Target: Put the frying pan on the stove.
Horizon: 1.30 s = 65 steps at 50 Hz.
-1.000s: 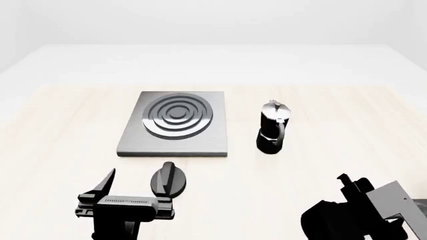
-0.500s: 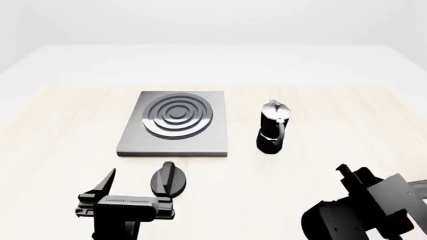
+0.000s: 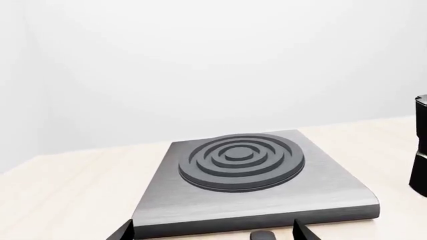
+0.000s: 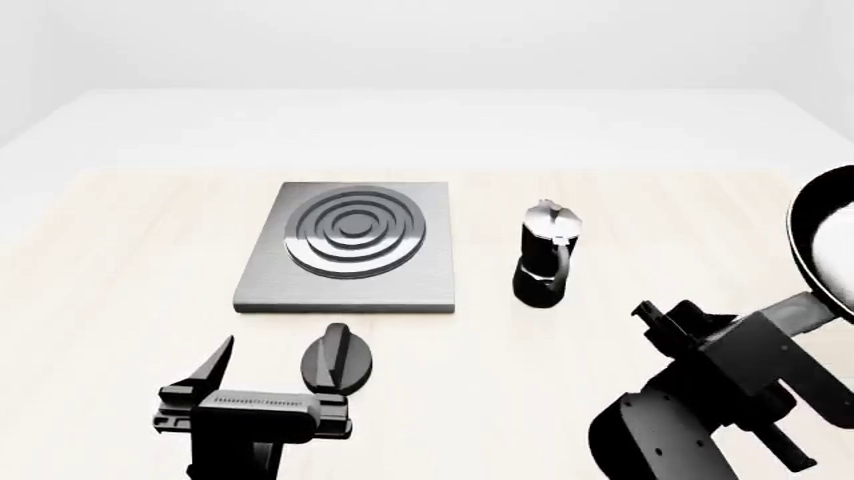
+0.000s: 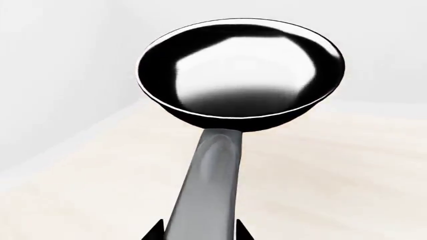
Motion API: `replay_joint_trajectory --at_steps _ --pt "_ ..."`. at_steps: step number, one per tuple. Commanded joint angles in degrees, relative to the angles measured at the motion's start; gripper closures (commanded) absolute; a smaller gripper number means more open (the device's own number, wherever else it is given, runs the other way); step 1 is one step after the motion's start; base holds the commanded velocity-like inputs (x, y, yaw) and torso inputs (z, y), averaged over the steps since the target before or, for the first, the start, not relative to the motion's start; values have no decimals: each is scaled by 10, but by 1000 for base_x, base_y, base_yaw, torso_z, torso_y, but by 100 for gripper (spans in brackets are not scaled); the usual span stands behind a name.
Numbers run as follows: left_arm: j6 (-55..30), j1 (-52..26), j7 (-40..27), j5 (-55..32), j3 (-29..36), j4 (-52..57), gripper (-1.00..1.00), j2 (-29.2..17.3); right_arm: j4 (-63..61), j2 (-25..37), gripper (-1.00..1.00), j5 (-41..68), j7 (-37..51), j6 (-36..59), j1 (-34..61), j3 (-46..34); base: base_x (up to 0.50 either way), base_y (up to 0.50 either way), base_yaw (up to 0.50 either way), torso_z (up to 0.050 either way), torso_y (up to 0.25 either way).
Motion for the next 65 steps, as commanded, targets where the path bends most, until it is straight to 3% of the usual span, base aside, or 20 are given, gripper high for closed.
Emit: replay_joint_trajectory --at_steps 1,65 --pt "4 2 -2 2 5 -3 -100 0 -25 14 100 -4 -31 16 20 -30 0 0 0 0 0" --pt "0 -2 -15 -4 10 2 -100 -13 -71 63 100 -5 -195 47 77 -180 0 0 0 1 2"
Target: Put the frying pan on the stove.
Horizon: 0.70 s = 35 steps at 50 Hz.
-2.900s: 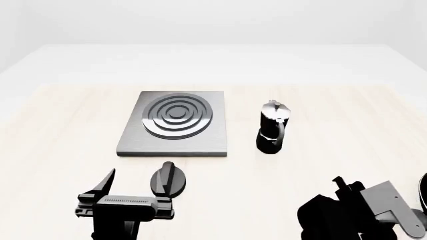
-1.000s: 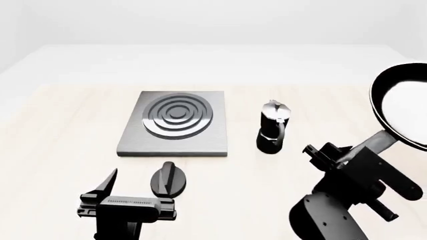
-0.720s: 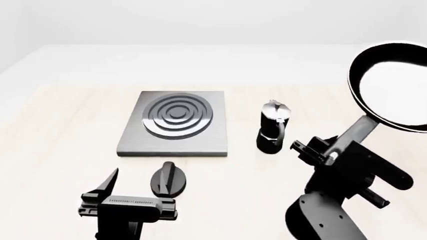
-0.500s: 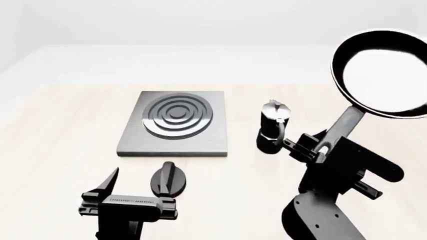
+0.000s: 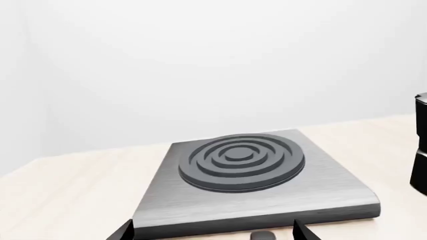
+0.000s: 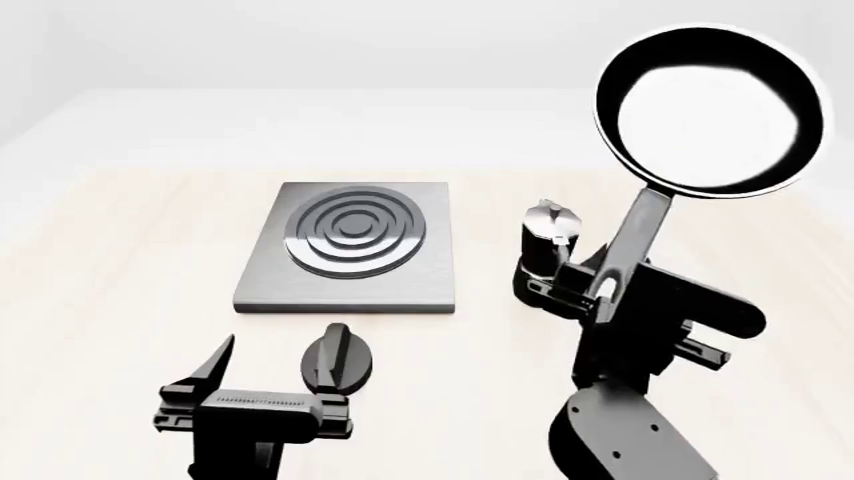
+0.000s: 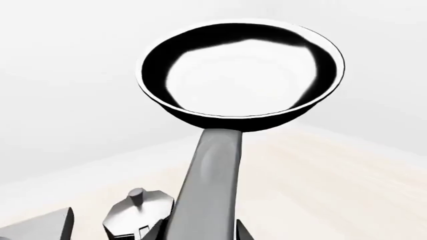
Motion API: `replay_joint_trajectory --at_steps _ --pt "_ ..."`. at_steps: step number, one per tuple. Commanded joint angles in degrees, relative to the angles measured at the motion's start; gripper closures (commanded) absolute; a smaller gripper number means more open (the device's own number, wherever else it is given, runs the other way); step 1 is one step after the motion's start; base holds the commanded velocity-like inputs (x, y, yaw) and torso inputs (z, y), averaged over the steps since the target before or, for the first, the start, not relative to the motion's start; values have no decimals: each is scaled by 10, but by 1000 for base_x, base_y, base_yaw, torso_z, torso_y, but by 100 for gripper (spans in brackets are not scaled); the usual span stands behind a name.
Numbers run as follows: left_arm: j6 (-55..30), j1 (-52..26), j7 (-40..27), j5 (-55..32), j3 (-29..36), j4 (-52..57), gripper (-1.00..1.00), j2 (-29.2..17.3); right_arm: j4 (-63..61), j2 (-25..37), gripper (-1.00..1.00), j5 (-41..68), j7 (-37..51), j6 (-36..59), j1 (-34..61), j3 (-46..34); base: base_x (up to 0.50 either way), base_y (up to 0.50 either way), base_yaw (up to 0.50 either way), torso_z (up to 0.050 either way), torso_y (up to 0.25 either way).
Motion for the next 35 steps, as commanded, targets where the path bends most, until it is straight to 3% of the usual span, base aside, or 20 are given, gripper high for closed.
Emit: replay_joint_trajectory --at_steps 1,35 --pt "1 2 -4 -2 -2 1 -100 -3 -7 14 100 -31 -43 6 34 -34 0 0 0 0 0" --pt "-14 -4 -11 -1 4 12 -100 -10 23 27 100 -5 -139 23 80 -82 0 0 0 1 2"
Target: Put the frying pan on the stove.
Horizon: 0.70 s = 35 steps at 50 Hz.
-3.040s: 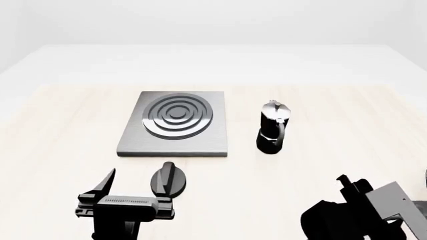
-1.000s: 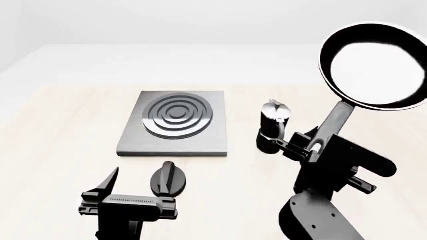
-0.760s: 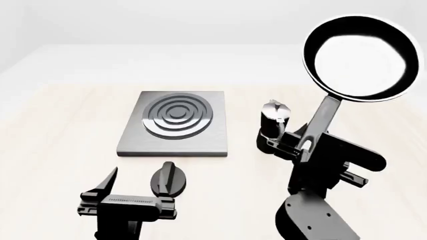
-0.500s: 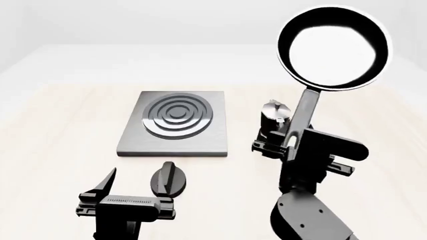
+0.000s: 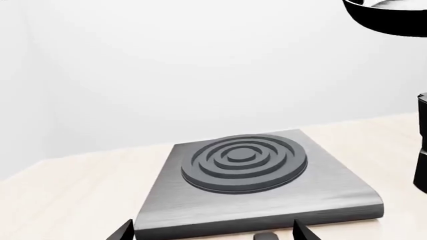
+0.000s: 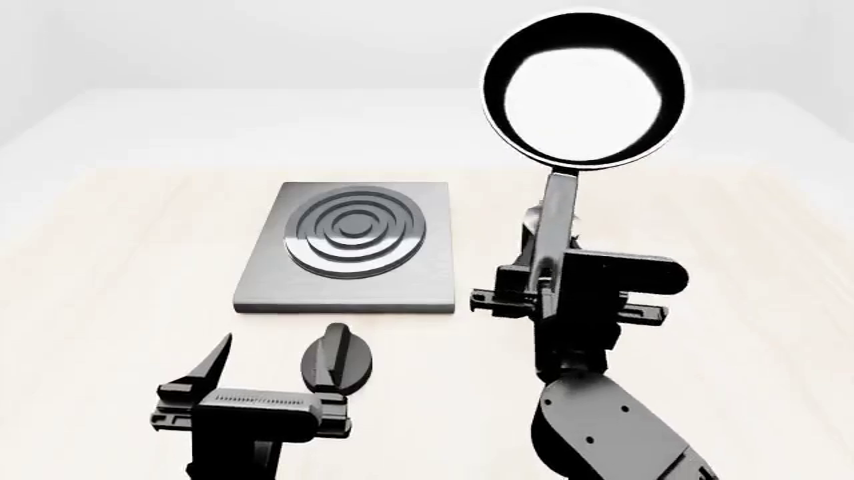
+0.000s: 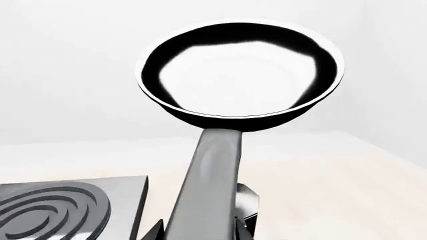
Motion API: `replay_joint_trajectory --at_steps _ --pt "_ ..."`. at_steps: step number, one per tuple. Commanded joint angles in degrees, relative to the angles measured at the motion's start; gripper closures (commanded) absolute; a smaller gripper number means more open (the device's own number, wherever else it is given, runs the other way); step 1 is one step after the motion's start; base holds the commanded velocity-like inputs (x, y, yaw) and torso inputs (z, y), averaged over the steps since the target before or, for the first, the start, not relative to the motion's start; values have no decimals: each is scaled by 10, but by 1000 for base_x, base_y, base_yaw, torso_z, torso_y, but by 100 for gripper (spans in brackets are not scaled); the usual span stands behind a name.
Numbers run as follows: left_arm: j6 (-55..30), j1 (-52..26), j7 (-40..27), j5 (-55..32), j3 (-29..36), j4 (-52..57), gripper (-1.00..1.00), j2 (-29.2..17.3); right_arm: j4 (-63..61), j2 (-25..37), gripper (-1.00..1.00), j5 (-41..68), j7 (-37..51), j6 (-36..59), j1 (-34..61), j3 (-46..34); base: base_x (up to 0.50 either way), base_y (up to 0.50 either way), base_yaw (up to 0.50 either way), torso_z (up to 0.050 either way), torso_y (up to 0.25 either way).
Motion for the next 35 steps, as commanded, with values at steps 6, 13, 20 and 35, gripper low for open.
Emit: replay_joint_trajectory --at_steps 6,13,20,35 --pt "-8 -4 -3 -1 2 4 -100 -3 -16 11 100 -1 -49 18 34 -2 0 0 0 0 2" --pt "-6 -2 -5 -2 0 6 -100 -6 9 9 100 2 -72 14 41 -11 0 0 0 0 3" --pt "-1 -2 -5 -3 1 1 -100 -5 18 9 100 13 -89 19 49 -15 0 0 0 1 1" --pt "-5 -4 -8 -4 5 3 -100 -7 31 12 100 17 -126 24 64 -36 0 0 0 0 2"
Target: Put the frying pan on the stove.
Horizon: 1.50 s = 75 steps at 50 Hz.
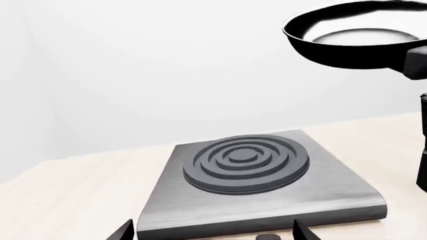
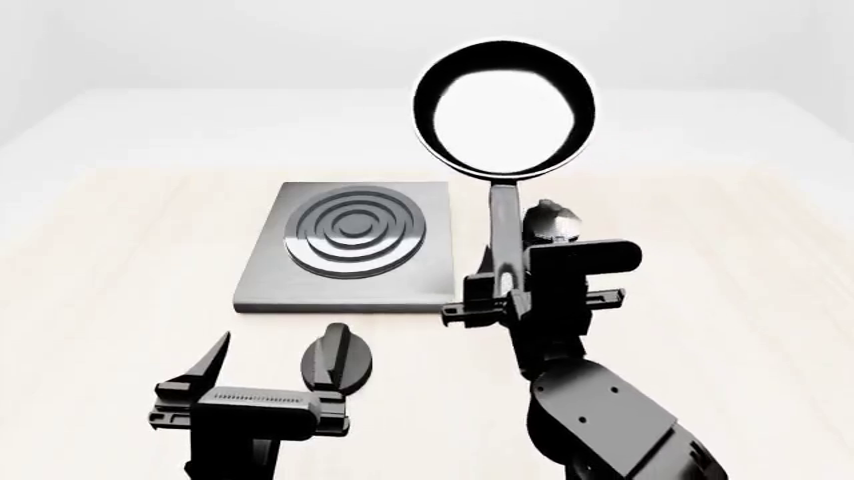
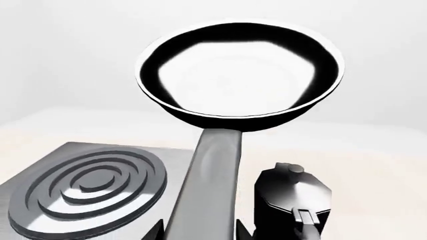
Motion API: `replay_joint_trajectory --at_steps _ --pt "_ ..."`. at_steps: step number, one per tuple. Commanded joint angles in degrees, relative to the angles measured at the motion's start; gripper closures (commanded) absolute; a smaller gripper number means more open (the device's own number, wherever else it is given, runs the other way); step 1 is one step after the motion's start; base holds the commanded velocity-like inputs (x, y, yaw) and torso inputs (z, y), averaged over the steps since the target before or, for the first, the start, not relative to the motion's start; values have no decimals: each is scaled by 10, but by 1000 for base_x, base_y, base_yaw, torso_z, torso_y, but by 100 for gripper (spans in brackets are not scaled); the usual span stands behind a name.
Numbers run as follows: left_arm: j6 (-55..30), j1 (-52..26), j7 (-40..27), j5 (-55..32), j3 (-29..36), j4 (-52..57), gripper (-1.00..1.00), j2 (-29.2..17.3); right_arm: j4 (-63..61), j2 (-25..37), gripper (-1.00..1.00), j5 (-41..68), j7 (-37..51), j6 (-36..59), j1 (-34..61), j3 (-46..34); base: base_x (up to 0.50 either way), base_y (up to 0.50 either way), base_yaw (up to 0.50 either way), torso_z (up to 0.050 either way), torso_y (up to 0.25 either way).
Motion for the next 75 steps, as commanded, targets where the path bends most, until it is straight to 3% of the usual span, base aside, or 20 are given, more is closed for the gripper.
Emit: replay_joint_trajectory --at_steps 1,17,41,75 --pt "-3 -1 -3 -1 1 4 -100 -1 -7 2 100 -34 -31 3 26 -5 0 0 0 0 11" --pt "-7 -4 -9 1 3 11 -100 -2 -2 13 100 -44 -89 -14 39 -39 0 0 0 1 2" --pt "-1 -5 -10 -1 7 -2 -100 -3 105 -8 100 -68 -158 -43 84 -71 0 0 0 0 2" --pt "-1 -8 -13 -7 10 -3 -100 -6 142 -28 100 -90 -194 -67 79 -116 0 0 0 1 2"
